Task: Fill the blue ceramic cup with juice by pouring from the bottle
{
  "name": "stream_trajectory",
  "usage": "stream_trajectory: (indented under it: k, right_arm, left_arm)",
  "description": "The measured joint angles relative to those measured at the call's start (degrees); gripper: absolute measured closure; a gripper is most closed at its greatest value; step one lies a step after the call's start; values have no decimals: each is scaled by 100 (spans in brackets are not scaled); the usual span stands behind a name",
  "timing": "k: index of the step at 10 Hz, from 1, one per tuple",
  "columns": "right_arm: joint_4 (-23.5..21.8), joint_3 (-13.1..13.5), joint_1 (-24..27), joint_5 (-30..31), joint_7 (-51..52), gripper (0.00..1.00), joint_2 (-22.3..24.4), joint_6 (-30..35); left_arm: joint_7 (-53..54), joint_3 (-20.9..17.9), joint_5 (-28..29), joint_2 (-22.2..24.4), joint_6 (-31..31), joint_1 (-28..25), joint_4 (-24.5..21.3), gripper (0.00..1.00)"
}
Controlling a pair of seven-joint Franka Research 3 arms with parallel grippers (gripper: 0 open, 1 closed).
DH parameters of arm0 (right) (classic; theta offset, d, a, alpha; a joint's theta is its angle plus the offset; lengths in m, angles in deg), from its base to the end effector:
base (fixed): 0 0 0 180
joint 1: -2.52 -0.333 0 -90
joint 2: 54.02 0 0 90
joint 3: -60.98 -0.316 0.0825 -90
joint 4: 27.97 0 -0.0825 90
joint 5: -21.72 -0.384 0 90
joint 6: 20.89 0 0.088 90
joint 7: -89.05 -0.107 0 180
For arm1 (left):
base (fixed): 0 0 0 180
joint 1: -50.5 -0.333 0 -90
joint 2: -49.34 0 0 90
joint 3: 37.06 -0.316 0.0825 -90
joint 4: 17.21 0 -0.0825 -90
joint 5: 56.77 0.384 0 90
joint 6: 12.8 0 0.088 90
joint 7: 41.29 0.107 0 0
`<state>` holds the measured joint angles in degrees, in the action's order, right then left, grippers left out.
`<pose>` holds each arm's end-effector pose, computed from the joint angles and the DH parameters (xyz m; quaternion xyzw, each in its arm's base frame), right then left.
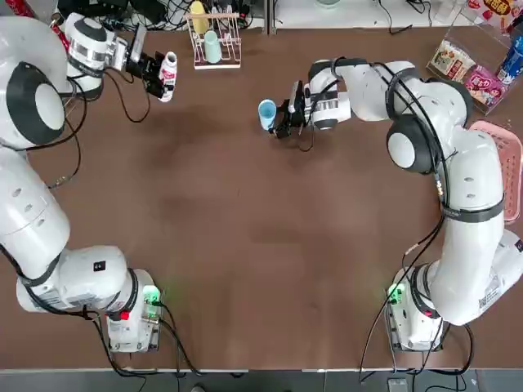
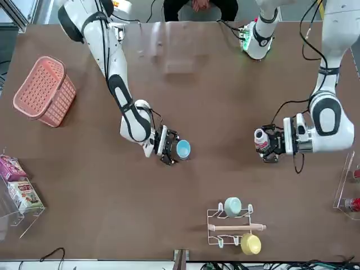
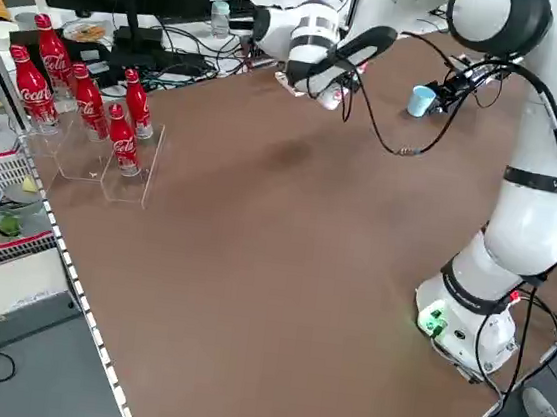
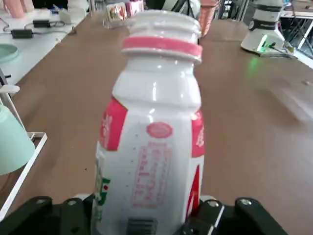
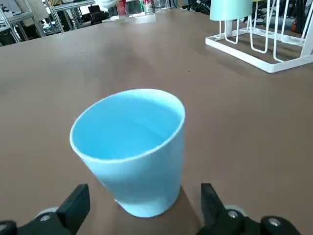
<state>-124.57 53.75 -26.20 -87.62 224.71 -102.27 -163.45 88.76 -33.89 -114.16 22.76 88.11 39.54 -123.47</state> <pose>0.5395 0.3781 0.1045 -0.7046 -0.4907 -0.3714 0.3532 0.6034 0.0094 0.2728 0.5938 -0.6289 0.3229 0.3842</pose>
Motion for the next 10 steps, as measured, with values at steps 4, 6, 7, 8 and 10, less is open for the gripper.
stream_trajectory:
  k: [4, 6, 7, 8, 10]
  right_arm:
    - [-18, -25, 73, -1, 1, 0, 18, 0]
    - [-169, -28, 170, -1, 6, 0, 136, 24]
    - [-296, -29, 242, -1, 20, 0, 248, 89]
    - [-417, -29, 321, -1, 39, 0, 369, 156]
    - [-606, -42, 508, 18, 79, 0, 595, 216]
  left_arm:
    - [533, 229, -487, -741, -1310, -1353, 223, 56]
    - [620, 501, -586, -1265, -1589, -2002, 489, 56]
    - [599, 518, -595, -1499, -1664, -2175, 685, 56]
    - [579, 525, -596, -1728, -1728, -2313, 877, 56]
    - [565, 532, -597, -2130, -1774, -2480, 1203, 56]
